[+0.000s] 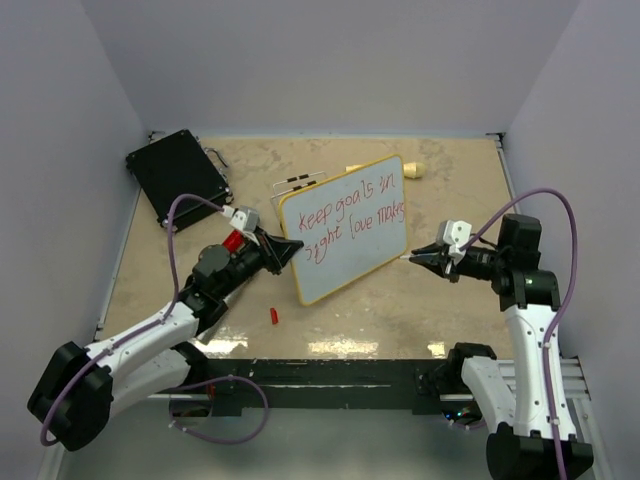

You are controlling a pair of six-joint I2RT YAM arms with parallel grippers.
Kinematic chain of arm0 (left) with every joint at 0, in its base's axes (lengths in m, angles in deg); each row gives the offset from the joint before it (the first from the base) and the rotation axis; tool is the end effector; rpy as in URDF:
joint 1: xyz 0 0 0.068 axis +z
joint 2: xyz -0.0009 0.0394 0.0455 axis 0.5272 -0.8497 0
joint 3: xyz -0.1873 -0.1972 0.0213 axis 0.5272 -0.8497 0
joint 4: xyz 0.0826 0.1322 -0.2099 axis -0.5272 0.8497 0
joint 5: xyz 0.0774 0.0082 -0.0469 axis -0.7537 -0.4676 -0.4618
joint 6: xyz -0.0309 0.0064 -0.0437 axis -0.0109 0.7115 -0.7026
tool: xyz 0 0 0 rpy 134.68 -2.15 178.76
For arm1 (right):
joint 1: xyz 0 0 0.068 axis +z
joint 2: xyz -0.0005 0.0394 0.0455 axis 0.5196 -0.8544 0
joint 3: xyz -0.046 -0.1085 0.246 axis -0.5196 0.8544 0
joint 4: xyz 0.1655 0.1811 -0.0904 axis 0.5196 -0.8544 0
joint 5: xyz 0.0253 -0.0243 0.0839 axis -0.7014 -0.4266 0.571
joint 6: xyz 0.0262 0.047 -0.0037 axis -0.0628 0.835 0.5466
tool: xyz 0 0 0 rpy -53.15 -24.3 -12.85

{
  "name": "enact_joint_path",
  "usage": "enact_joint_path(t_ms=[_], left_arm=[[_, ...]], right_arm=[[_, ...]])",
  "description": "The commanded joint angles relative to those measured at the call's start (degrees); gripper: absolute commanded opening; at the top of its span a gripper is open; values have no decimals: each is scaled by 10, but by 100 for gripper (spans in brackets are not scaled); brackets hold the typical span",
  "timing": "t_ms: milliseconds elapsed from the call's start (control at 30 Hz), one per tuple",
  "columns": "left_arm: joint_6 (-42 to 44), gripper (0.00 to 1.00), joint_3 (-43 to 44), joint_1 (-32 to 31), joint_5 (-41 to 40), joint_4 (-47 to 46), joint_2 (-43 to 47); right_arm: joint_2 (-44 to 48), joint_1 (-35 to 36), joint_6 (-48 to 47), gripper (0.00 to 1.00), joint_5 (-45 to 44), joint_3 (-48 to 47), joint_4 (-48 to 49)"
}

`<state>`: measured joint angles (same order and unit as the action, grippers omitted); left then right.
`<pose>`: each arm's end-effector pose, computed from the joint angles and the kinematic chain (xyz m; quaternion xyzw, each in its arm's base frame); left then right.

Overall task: Write a sentence on the whiteboard
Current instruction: Place the whiteboard on the whiteboard stand.

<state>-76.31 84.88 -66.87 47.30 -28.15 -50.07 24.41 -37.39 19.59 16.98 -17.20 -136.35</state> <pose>0.1695 -0.1261 0.2374 0.0736 0.7004 -0.4443 0.5537 0.1386 0.0177 0.3301 -0.5132 0.6083 0.2480 0.5523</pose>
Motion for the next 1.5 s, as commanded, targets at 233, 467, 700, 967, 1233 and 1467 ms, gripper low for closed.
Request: enact_joint_path(t_ms=[233,467,700,967,1233,1467], left_arm=[[87,0,184,80,77,94,-52],[66,0,214,134,139,65,-68],[79,0,262,198,196,79,-77],[28,0,304,299,308,21,-122],[-2,0,346,313,324,-30,-175],[13,0,389,327,311,-34,-225]], right_arm=[[19,-2,-79,0,47,-26,-73],[18,-2,-83,0,46,-24,-76],[8,-2,-83,0,44,-22,-76],[-1,-2,-81,0,41,-21,-73],[-4,-2,-72,0,35,-17,-62],[-8,-1,-63,0,30,-14,-54]])
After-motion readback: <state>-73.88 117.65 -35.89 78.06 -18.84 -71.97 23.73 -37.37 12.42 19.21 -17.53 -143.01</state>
